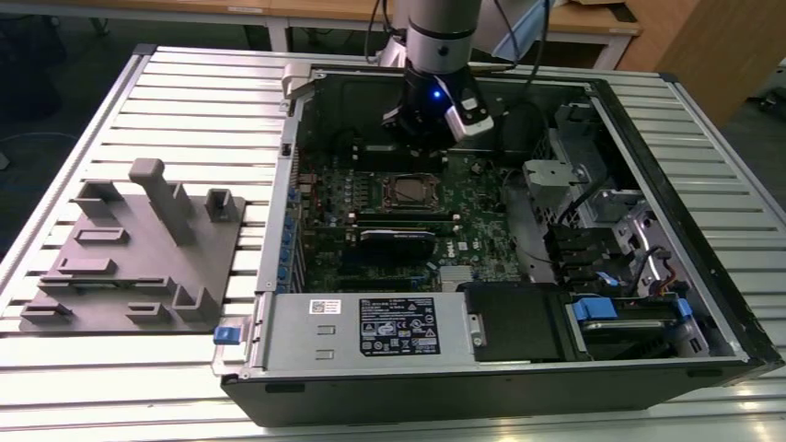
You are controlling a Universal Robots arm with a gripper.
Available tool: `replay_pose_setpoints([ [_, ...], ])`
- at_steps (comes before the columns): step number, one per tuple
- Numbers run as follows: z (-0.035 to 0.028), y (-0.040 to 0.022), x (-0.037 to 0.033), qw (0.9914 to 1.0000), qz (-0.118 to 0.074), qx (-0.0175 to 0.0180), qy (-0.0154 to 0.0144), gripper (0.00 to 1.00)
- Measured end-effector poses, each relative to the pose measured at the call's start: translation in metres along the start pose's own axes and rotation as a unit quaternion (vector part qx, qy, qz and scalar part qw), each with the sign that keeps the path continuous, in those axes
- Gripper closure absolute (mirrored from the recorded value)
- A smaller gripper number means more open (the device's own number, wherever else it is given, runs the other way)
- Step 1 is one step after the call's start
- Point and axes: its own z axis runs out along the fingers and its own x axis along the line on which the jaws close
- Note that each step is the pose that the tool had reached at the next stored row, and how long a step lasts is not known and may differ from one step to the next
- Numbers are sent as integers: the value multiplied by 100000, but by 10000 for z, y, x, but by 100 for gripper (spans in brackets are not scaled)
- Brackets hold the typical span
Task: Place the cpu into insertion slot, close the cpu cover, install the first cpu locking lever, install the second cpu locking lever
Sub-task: 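Install the second cpu locking lever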
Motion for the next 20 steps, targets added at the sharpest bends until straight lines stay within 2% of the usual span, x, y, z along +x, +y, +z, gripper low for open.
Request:
replay_pose_setpoints([
  [2,-41,0,-2,100000,-7,-1,0,89],
  [6,-41,-5,-2,100000,-3,27,-4,89],
  [11,-40,-34,-3,99999,-17,349,-14,89],
  [13,-40,-52,-3,99999,-21,519,-15,89],
  [20,-41,-151,-8,99999,-24,526,-19,89],
])
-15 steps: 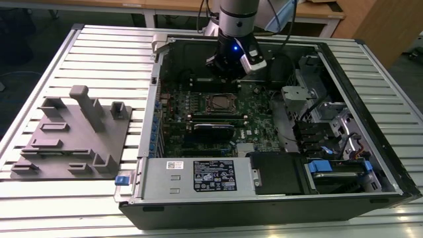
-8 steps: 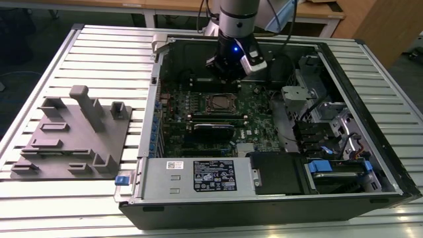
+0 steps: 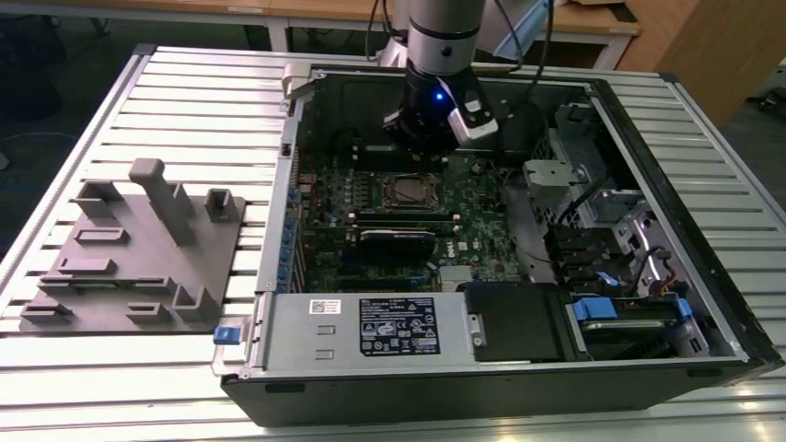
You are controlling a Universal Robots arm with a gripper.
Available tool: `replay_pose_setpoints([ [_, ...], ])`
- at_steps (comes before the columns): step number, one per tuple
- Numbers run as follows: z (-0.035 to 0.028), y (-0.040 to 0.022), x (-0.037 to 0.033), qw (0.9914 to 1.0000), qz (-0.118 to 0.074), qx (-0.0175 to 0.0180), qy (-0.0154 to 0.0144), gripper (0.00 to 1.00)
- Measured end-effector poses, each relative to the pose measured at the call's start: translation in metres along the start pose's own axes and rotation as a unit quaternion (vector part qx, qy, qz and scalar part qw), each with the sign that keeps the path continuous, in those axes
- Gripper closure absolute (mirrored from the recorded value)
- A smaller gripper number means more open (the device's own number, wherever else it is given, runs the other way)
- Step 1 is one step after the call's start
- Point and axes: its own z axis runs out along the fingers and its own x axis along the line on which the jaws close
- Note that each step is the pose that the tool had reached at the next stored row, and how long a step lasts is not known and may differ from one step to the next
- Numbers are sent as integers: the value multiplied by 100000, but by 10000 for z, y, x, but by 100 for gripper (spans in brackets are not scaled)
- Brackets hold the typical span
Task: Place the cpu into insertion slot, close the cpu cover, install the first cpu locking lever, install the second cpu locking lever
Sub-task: 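Install the second cpu locking lever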
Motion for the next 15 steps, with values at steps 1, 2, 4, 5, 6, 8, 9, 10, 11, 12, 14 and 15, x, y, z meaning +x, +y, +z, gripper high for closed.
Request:
replay_pose_setpoints([
  [1,0,-15,-1,100000,1,-2,0,89],
  [2,0,-29,-1,100000,0,-6,-2,89],
  [4,0,-56,-2,100000,-4,-9,-3,89],
  [5,0,-69,-2,100000,0,-3,-1,89],
  [6,-1,-79,-3,100000,-1,3,3,89],
  [8,-3,-85,-3,100000,7,3,2,89],
  [9,-10,-87,-3,100000,10,11,4,89],
  [10,-20,-87,-3,100000,7,4,1,89],
  [11,-37,-87,-4,100000,8,-2,-2,89],
  [12,-53,-87,-5,100000,2,-2,-3,89],
  [14,-84,-87,-5,100000,-7,-1,-3,89],
  [15,-97,-87,-5,100000,-7,-2,-2,89],
])
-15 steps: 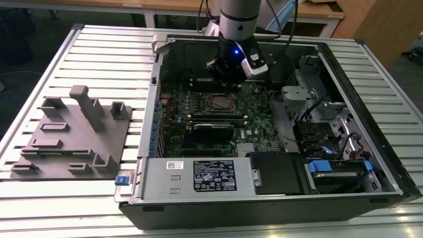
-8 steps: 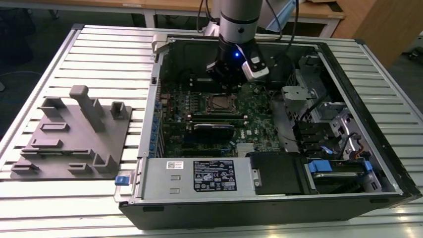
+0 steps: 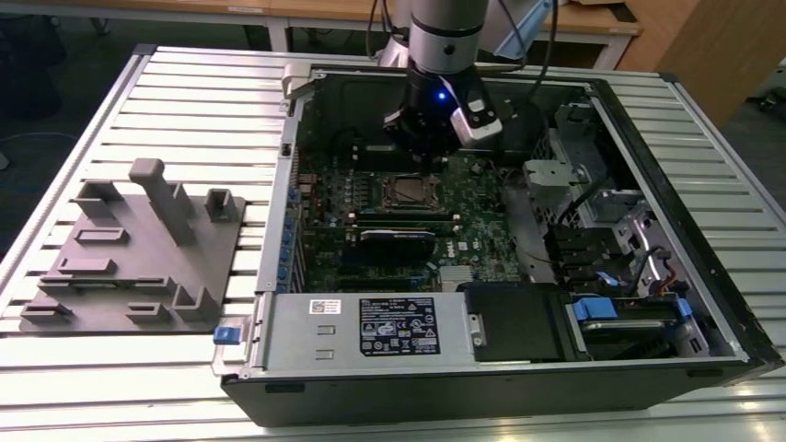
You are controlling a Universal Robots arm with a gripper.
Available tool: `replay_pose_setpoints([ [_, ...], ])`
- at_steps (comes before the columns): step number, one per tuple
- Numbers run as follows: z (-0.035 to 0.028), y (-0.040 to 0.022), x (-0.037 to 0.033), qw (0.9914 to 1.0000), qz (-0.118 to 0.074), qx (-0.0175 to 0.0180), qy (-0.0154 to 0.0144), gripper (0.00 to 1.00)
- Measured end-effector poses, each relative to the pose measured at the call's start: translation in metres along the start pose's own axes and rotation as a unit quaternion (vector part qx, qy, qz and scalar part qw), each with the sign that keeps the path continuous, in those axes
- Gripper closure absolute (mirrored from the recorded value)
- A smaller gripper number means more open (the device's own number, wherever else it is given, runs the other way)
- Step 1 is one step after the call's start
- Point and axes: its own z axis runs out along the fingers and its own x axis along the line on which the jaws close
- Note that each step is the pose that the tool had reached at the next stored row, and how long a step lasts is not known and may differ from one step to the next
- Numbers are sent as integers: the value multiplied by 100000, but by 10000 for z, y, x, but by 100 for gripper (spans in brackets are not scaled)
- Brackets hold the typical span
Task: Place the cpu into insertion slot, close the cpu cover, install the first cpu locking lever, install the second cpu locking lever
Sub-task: 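Install the second cpu locking lever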
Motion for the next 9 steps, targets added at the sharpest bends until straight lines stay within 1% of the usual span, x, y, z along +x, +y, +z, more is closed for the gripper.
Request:
replay_pose_setpoints([
  [4,-37,0,-1,100000,10,1,8,89],
  [7,-39,-3,-1,100000,14,3,8,89],
  [9,-39,-16,-1,100000,10,6,13,89],
])
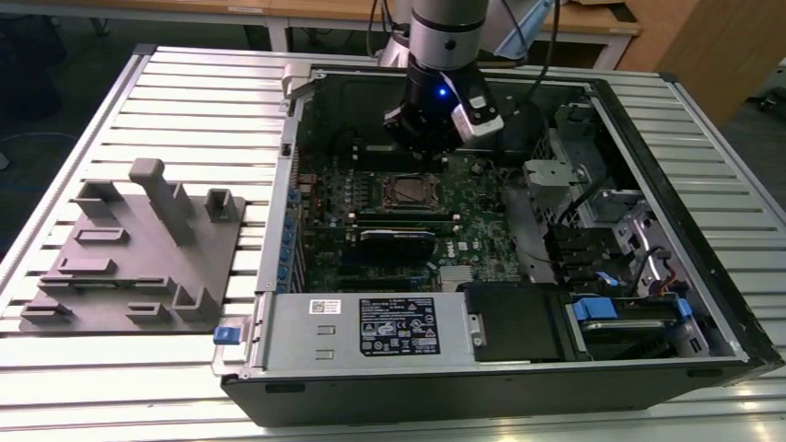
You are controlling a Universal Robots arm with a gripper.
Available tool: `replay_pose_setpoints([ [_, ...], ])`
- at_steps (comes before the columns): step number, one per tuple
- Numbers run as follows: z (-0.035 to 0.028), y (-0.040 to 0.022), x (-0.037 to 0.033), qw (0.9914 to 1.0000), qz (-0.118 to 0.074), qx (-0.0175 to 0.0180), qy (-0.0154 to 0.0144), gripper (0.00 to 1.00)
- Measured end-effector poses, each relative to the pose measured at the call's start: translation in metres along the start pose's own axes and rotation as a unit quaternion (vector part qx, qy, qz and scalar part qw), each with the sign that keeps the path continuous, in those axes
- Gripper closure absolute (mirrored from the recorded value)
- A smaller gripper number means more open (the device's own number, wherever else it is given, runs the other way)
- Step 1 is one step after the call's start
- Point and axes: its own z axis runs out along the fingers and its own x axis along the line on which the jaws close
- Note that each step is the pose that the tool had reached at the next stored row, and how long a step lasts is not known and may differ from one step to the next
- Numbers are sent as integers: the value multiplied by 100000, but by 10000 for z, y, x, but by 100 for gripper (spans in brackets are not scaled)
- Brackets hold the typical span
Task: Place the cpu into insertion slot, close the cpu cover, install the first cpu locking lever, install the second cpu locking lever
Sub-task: 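Install the second cpu locking lever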
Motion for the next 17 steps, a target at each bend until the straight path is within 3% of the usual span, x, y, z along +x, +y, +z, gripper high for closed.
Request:
replay_pose_setpoints([
  [10,11,-141,-5,100000,-4,-3,-5,89],
  [17,12,-149,-5,100000,0,0,-1,89],
])
